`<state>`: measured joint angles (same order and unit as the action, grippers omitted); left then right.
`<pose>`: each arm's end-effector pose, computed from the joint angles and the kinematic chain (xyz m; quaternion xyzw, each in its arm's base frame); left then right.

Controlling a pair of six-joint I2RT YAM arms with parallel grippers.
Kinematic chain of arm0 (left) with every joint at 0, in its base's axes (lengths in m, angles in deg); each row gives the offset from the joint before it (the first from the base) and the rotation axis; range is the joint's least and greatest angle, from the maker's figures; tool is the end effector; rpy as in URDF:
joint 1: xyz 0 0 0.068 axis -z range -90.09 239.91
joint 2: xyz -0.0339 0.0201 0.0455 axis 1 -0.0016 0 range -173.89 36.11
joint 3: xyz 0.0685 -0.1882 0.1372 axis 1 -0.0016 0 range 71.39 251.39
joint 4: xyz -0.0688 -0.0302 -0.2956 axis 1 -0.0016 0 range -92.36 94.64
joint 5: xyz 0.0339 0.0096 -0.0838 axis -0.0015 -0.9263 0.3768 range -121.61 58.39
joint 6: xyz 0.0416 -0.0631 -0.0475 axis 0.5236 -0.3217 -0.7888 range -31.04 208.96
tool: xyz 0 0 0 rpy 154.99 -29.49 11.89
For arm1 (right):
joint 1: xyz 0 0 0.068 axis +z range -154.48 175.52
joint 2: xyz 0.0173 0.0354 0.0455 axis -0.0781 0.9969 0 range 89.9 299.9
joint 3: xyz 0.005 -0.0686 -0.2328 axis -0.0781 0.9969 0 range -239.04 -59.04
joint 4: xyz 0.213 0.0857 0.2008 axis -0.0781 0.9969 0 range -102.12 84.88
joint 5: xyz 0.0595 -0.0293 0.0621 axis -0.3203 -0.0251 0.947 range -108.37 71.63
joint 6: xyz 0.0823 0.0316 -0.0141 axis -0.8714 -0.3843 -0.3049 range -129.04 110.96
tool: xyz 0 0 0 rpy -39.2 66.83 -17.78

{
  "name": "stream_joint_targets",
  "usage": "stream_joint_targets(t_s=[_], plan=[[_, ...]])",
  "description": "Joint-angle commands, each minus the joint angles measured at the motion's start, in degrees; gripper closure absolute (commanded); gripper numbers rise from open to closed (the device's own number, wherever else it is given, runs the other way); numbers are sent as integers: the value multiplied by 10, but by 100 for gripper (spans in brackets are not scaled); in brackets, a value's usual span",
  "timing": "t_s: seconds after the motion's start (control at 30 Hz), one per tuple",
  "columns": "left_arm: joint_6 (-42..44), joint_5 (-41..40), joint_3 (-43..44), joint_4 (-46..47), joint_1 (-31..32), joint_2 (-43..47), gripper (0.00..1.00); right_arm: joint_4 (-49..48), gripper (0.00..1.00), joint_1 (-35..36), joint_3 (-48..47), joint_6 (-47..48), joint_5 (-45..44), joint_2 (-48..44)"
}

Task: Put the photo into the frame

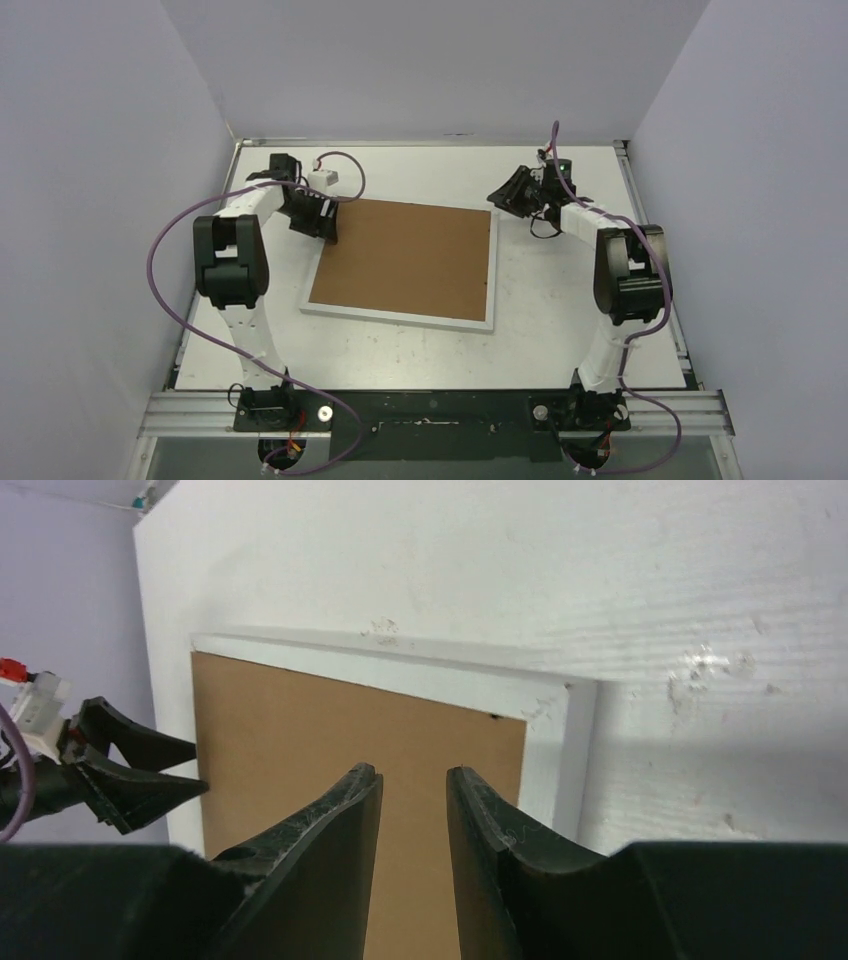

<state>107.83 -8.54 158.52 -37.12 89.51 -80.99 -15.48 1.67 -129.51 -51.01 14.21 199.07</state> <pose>0.4546 -0.0280 0.0876 0.1866 0.9497 -0.1686 0.1864 0.4687 0.0937 0.1167 0.1398 0.8510 0.4072 0.3008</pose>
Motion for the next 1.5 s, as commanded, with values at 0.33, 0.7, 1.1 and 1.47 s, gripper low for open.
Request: stream_joint_targets(t_s=[0.33, 0.7, 1.1, 1.47], plan=[[28, 44, 159, -102, -39, -8, 21, 155, 62, 89, 187, 43, -166, -253], [2, 79, 424, -118, -27, -178, 21, 295, 67, 240, 308, -39, -200, -450], [-13, 74, 526, -86, 27, -267, 15, 276, 72, 391, 368, -95, -153, -412], [-75, -84, 467, -1, 44, -277, 19, 269, 73, 362, 345, -67, -216, -324]])
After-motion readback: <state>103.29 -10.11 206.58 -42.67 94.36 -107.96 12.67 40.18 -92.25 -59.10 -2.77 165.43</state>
